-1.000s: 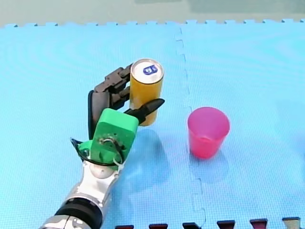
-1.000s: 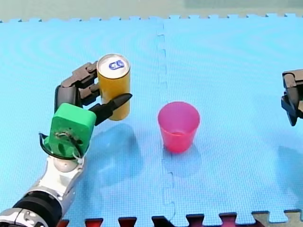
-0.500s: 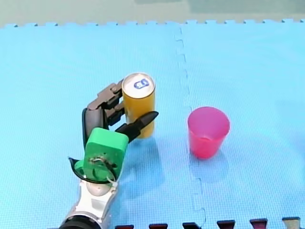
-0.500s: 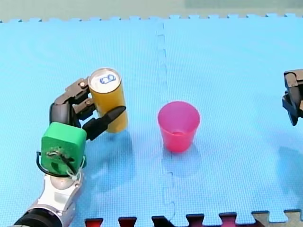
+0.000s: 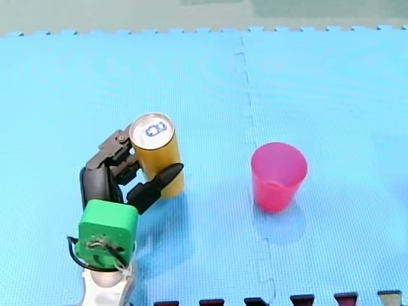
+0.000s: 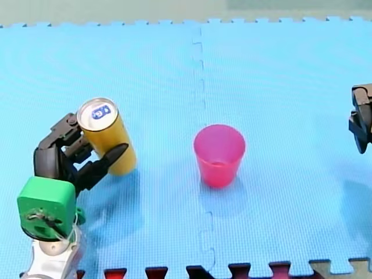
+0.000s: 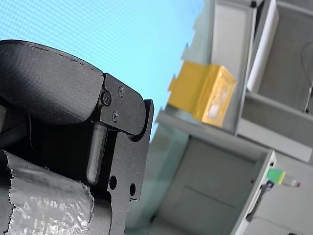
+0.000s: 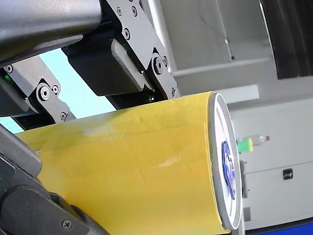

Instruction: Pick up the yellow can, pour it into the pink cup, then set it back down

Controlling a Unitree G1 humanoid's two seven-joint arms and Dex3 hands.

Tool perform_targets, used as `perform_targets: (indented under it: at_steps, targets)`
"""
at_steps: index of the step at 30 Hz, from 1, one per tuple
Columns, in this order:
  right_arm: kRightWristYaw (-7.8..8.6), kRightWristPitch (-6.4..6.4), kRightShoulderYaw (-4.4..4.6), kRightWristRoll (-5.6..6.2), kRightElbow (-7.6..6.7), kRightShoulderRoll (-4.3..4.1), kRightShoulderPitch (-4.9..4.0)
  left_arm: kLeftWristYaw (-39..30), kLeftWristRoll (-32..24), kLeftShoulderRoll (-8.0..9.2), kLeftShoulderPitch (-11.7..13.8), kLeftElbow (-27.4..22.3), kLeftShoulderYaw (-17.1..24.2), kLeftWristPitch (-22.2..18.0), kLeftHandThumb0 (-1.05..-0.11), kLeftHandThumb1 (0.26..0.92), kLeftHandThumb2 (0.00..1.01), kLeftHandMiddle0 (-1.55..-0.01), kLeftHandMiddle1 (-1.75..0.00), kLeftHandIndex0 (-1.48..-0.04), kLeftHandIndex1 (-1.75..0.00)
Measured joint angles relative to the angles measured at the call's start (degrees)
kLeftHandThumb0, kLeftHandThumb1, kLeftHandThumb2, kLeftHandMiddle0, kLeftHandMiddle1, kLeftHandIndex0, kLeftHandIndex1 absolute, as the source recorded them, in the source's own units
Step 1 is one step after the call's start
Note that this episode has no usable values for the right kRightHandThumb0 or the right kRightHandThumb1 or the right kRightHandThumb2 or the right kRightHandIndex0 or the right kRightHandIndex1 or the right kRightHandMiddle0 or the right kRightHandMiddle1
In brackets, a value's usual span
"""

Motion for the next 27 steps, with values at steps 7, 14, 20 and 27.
perform_targets:
  at_steps: [7,14,20,27]
  targets:
    - [0.91,0.0,-0.52,0.5,0.08,-0.06,-0.13,2.1,1.9,0.67,0.5,-0.5,-0.3,-0.2,-0.326,0.803,0.0,-1.29,0.0,-1.18,0.0]
    - [2.21,-0.01,-1.2,1.05,0.11,-0.51,-0.15,3.1,2.7,0.66,0.5,-0.4,-0.5,-0.3,-0.323,0.807,0.0,-1.29,0.0,-1.18,0.0]
    - [1.7,-0.28,-1.04,0.52,0.11,-1.06,-0.16,3.6,2.8,0.55,0.2,0.5,-0.5,-0.3,-0.321,0.81,0.0,-1.3,0.0,-1.18,0.0]
    - [1.66,-0.39,-0.85,0.32,0.12,-1.58,-0.17,1.9,1.2,-0.42,-0.9,2.6,0.1,0.5,-0.316,0.811,0.0,-1.3,0.0,-1.17,0.0]
